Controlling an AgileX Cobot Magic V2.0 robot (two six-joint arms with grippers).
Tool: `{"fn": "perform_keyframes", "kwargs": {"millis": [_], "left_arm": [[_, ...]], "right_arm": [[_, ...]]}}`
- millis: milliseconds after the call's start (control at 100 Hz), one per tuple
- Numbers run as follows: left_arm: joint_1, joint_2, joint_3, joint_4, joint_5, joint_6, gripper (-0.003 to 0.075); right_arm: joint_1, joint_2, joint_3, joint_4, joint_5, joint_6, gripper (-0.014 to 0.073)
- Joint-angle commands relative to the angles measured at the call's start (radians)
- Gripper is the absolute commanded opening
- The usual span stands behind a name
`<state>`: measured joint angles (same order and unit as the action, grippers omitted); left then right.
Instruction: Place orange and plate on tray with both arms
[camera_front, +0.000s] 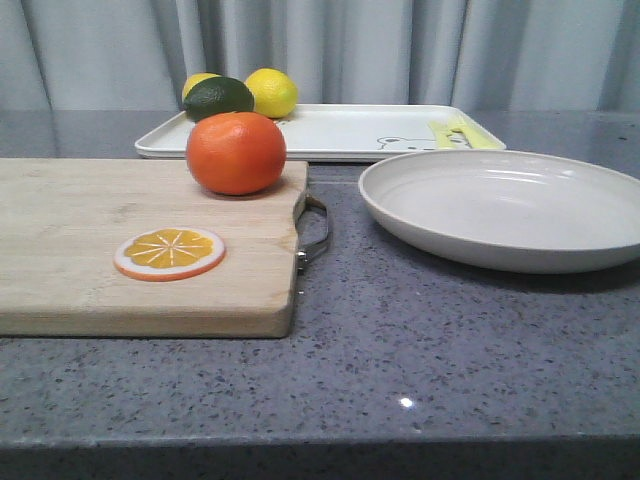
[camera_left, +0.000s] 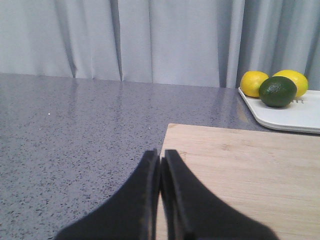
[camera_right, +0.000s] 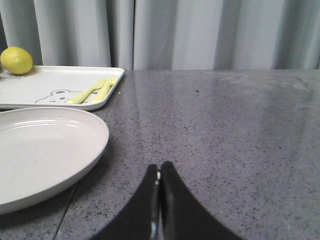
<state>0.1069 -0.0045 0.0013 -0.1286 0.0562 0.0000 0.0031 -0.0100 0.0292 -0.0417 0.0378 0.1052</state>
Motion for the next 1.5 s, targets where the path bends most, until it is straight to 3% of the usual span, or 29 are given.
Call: {"fn": "perform_keyframes", "kwargs": {"millis": [0,530,670,1050,1490], "left_arm": [[0.002,-0.034,0.008,-0.002,-0.081,0.000,-0.0020],[0.002,-0.032,-0.029,-0.003,-0.084,0.000,-0.0020],[0.002,0.019,-0.101,-0.003,-0.009,0.000,-0.0020],[0.002,0.255,-0.292,-0.015,-0.041,0.000,-0.0020],[0.002,0.343,-0.373,-0.015,-0.045,0.000,-0.0020]], "right_arm": [[-0.005,-0.012,-0.023,-0.007,-0.081,-0.001,-0.0067],[-0.005,-0.012,-0.030,-0.007,-0.081,-0.001,-0.0067],[-0.005,-0.002,-0.081,-0.007,-0.030,-0.001,-0.0064],[-0.005,0.196,-0.262,-0.007,0.027,-0.001,-0.0057],[-0.005,0.403,-0.441,-0.007,0.142,-0.001,-0.0057]]}}
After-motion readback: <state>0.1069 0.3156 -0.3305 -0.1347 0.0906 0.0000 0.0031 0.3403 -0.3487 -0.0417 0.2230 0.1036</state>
